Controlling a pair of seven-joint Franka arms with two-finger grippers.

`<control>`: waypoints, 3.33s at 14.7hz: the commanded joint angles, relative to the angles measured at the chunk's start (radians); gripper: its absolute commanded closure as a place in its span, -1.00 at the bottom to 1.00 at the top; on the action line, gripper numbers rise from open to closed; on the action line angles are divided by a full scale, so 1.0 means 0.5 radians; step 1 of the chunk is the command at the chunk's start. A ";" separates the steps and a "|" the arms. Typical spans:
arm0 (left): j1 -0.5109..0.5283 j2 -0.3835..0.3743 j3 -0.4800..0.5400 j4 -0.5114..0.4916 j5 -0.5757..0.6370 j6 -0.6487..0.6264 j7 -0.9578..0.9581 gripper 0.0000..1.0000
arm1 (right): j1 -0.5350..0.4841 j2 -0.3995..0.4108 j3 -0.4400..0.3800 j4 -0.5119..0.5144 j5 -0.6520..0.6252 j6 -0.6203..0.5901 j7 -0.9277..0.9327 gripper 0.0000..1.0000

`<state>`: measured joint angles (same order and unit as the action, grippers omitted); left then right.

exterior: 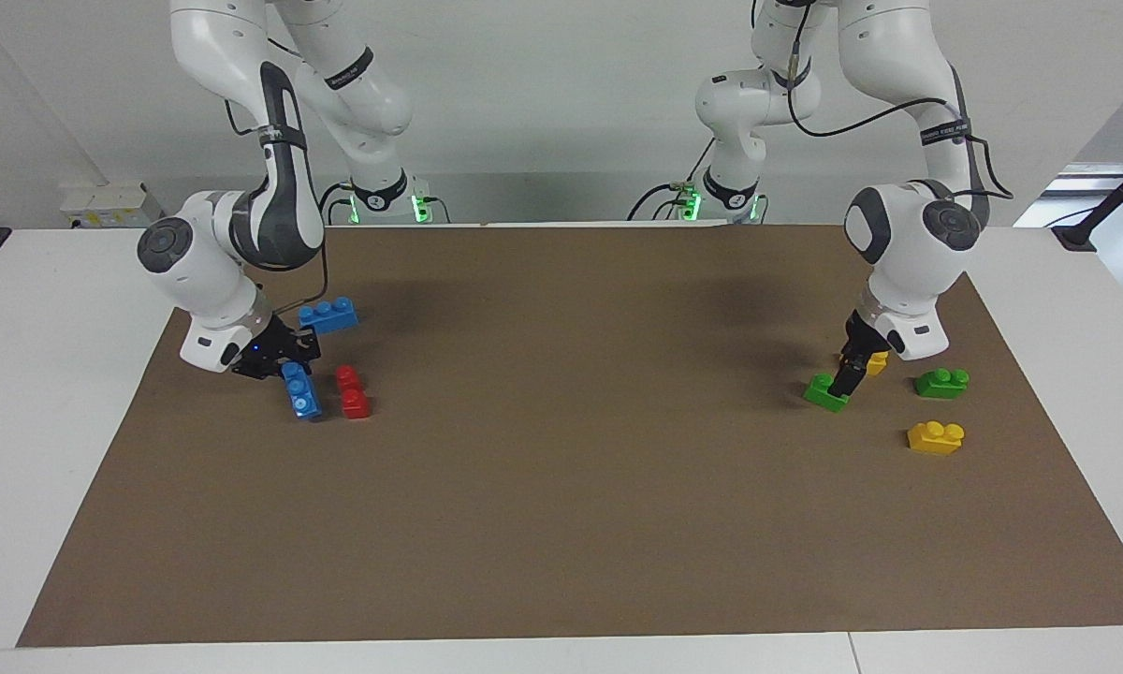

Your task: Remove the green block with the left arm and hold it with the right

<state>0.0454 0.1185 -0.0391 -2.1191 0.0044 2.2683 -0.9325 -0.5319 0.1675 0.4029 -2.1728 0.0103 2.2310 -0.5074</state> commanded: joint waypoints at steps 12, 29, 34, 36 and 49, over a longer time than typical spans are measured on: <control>-0.005 -0.206 -0.017 0.259 -0.018 -0.514 0.033 -1.00 | -0.022 -0.019 0.019 -0.088 -0.039 0.097 0.042 -1.00; -0.035 -0.455 -0.032 0.311 -0.027 -0.585 0.033 -1.00 | -0.013 -0.365 0.044 0.235 -0.033 -0.510 0.054 -1.00; -0.035 -0.449 -0.069 0.449 -0.024 -0.677 0.036 -1.00 | 0.063 -0.537 0.053 0.296 -0.018 -0.697 0.039 -1.00; -0.035 -0.449 -0.100 0.510 -0.024 -0.701 0.036 -1.00 | 0.076 -0.562 0.053 0.302 -0.008 -0.701 0.042 -1.00; -0.029 -0.452 -0.124 0.836 0.132 -1.079 0.763 -1.00 | 0.523 -0.344 -0.096 1.143 0.025 -1.452 0.861 -1.00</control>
<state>0.0325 -0.1042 -0.1035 -1.7126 0.0410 1.7674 -0.6152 -0.3313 -0.0551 0.4055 -1.6666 0.0167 1.5485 -0.1334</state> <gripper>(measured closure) 0.000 0.000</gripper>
